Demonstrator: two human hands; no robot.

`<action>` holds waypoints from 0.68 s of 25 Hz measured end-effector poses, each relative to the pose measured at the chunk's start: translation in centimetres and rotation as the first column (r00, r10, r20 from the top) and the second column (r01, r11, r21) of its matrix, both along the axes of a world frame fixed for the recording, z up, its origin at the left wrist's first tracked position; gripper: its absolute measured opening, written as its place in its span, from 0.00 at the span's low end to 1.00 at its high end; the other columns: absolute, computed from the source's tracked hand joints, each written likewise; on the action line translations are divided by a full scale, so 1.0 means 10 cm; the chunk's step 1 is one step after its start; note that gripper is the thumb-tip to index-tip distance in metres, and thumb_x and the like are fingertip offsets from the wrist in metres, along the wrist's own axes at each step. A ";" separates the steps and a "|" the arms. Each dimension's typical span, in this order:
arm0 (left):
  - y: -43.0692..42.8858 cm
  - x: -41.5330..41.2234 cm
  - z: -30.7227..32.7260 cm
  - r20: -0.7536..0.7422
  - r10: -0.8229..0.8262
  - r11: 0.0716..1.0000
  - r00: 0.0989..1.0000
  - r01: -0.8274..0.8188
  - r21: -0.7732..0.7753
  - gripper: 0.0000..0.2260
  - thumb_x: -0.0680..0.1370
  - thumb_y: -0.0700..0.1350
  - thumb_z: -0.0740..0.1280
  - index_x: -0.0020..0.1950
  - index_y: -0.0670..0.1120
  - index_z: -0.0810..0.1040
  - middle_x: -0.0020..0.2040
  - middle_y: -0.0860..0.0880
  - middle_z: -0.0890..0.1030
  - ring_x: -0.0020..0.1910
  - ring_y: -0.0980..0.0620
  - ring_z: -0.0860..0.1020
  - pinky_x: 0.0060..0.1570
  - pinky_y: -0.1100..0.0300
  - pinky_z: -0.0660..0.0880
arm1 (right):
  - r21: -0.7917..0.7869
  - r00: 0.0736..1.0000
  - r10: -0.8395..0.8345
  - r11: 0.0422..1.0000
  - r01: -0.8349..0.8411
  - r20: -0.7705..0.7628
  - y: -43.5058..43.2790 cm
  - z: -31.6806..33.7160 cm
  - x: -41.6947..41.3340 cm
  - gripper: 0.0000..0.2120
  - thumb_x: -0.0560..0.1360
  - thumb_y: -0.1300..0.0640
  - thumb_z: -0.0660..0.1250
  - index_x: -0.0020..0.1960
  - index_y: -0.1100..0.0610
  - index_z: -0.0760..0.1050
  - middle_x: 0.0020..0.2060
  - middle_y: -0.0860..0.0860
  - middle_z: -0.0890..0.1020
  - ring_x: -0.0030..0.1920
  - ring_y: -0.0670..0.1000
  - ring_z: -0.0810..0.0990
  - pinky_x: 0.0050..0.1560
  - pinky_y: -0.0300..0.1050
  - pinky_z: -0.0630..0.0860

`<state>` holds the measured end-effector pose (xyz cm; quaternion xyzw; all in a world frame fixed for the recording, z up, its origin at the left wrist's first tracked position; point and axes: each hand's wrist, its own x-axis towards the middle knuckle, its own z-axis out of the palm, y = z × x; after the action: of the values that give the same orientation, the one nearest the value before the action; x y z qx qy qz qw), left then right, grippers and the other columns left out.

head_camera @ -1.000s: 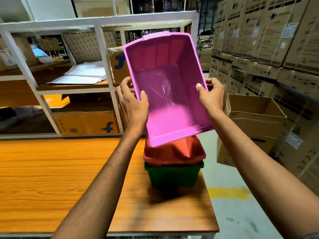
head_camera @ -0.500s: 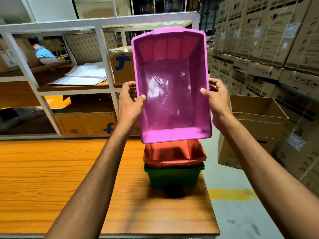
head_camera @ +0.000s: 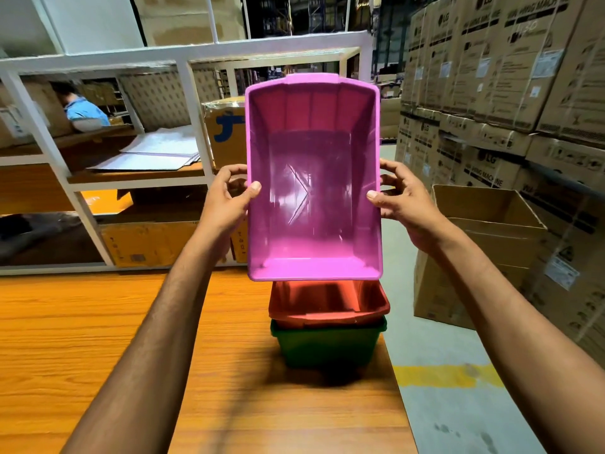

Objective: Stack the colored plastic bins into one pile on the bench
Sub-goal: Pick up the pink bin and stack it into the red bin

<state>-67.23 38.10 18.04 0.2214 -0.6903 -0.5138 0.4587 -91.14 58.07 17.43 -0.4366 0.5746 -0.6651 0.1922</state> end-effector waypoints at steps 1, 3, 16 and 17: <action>-0.02 0.00 0.05 0.039 -0.015 0.997 0.999 0.013 0.070 0.14 0.80 0.42 0.70 0.65 0.49 0.75 0.58 0.47 0.81 0.55 0.51 0.81 0.44 0.59 0.79 | 0.019 0.998 0.008 1.000 -0.009 0.058 -0.02 0.03 -0.03 0.24 0.77 0.69 0.69 0.67 0.47 0.74 0.54 0.54 0.79 0.50 0.49 0.80 0.47 0.46 0.80; -0.12 -0.02 0.12 0.127 -0.040 0.982 0.991 0.016 0.186 0.16 0.79 0.41 0.72 0.66 0.46 0.77 0.57 0.46 0.84 0.53 0.51 0.83 0.48 0.57 0.80 | 0.100 0.989 0.002 0.995 -0.017 0.145 -0.09 0.09 -0.11 0.22 0.74 0.72 0.69 0.63 0.53 0.76 0.48 0.51 0.82 0.45 0.48 0.82 0.40 0.42 0.80; -0.40 -0.21 -0.22 0.210 -0.266 0.721 0.941 0.049 0.691 0.15 0.75 0.37 0.74 0.61 0.41 0.79 0.56 0.42 0.84 0.48 0.48 0.86 0.45 0.53 0.85 | 0.546 0.918 -0.101 0.827 -0.137 0.383 -0.44 -0.02 -0.40 0.10 0.72 0.69 0.63 0.47 0.57 0.74 0.41 0.53 0.82 0.35 0.51 0.80 0.33 0.40 0.81; -0.40 -0.22 -0.24 0.212 -0.260 0.712 0.942 0.039 0.701 0.16 0.75 0.37 0.74 0.62 0.41 0.79 0.55 0.43 0.84 0.49 0.48 0.86 0.48 0.52 0.85 | 0.554 0.914 -0.111 0.821 -0.136 0.389 -0.46 -0.05 -0.41 0.09 0.72 0.69 0.63 0.47 0.57 0.74 0.40 0.53 0.82 0.36 0.51 0.80 0.33 0.41 0.81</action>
<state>-69.47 34.05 15.67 0.3921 -0.5267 -0.7295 0.1916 -95.27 53.48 16.98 -0.2157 0.6913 -0.5368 0.4329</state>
